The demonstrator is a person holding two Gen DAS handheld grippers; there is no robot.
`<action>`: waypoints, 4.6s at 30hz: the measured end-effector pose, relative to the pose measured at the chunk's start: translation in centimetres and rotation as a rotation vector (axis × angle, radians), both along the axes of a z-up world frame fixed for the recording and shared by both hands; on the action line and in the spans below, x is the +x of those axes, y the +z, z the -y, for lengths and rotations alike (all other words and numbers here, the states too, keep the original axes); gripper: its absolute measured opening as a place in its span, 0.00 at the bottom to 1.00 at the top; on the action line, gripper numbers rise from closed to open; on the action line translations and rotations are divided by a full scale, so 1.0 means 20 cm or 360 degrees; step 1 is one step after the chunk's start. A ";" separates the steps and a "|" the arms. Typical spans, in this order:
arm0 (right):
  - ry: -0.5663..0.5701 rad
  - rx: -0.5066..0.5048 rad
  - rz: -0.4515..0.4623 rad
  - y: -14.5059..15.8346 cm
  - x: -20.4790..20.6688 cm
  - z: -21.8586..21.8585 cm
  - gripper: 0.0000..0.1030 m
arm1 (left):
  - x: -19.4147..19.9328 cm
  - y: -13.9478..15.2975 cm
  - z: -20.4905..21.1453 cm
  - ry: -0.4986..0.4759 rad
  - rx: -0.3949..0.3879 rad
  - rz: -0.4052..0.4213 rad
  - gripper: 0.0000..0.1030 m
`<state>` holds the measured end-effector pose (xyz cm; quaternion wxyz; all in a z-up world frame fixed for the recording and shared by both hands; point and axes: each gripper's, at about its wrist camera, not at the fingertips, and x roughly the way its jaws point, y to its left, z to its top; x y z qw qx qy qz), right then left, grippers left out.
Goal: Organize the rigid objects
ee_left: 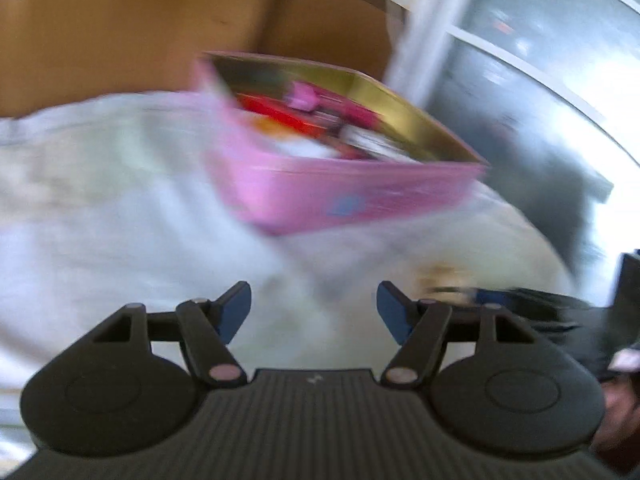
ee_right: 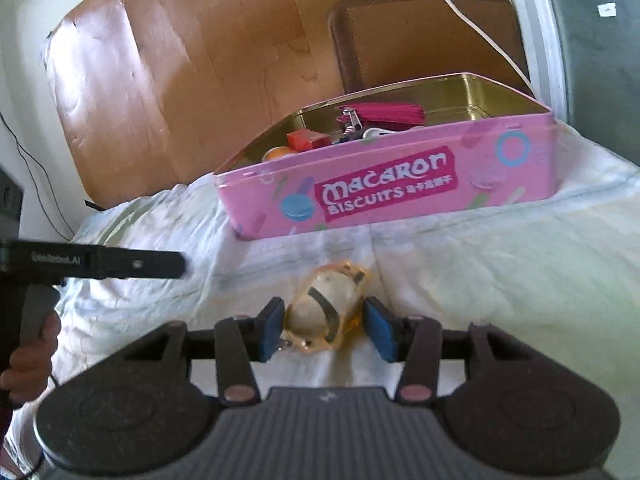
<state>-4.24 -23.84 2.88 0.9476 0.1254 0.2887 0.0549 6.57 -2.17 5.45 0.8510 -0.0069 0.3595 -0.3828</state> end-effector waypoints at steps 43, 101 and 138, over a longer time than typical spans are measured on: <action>-0.0193 -0.0206 0.0451 0.16 0.28 0.29 0.55 | 0.24 0.23 0.95 0.0274 0.0377 0.0458 0.64; -0.0434 -0.0042 0.0480 0.40 -0.40 -0.12 1.00 | -0.50 0.19 0.31 0.0705 0.0521 0.0567 1.00; -0.0367 -0.0048 0.0450 0.39 -0.40 -0.19 1.00 | -0.51 0.14 0.27 0.0764 0.0630 0.0623 1.00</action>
